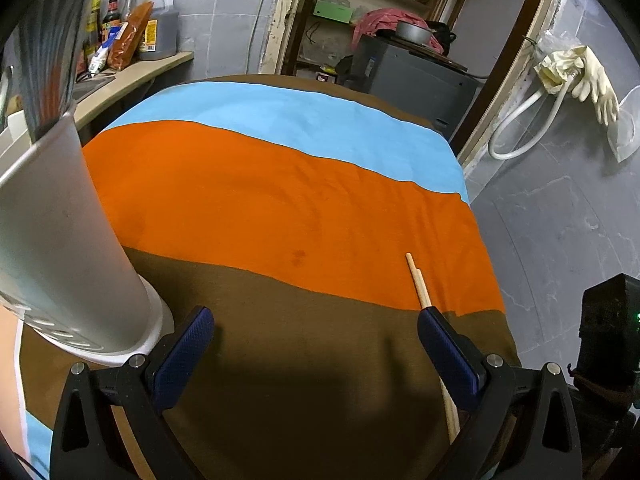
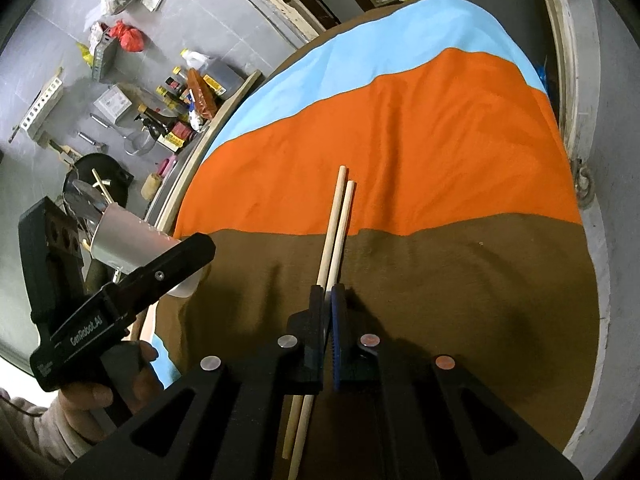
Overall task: Organize utensils
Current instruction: 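Close the right gripper on a wooden chopstick, then close the left gripper on another wooden chopstick beside the right gripper, then lift both chopsticks with both grippers and carry them over the caddy, then lower the chopsticks into the caddy and open both grippers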
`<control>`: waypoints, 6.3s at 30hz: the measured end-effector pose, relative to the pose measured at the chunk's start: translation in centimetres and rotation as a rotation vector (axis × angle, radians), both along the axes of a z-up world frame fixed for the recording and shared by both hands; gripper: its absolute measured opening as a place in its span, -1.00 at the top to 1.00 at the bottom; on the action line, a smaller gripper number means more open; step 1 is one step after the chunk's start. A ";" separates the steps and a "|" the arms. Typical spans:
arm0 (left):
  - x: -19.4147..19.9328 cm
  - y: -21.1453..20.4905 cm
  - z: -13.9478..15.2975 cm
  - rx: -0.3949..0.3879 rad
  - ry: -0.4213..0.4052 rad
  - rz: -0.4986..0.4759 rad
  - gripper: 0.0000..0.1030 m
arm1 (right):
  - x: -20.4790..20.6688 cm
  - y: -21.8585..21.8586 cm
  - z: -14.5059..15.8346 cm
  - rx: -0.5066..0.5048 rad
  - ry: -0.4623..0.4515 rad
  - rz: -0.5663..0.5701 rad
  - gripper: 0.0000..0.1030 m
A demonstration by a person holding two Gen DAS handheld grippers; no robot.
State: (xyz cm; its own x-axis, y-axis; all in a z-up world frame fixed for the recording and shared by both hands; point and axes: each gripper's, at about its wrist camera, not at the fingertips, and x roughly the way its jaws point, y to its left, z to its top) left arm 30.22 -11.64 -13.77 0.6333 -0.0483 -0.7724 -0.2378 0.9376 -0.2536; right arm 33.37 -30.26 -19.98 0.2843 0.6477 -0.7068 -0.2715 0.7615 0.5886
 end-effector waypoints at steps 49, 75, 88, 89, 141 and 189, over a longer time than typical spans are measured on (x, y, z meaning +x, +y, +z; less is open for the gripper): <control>4.9 -4.0 -1.8 -0.124 0.143 -0.265 0.52 | 1.8 -4.4 1.7 -0.203 -0.022 -0.150 0.92; 4.5 -1.8 -3.4 -0.358 0.315 -0.226 0.90 | 5.2 -1.1 1.7 -0.325 0.058 -0.004 0.88; -0.6 -1.3 -1.4 -0.339 0.271 -0.276 0.90 | 2.9 -0.9 4.1 -0.292 -0.004 -0.086 0.91; -1.3 -1.2 -0.8 -0.331 0.247 -0.284 0.90 | 2.0 -1.0 5.0 -0.254 -0.038 -0.102 0.91; -7.4 16.9 20.2 -0.111 -0.422 -0.088 0.90 | -6.3 14.1 25.3 0.100 -0.715 -0.181 0.91; -7.9 26.1 11.2 -0.022 -0.549 0.078 0.90 | -4.0 22.5 17.0 0.105 -0.812 -0.195 0.90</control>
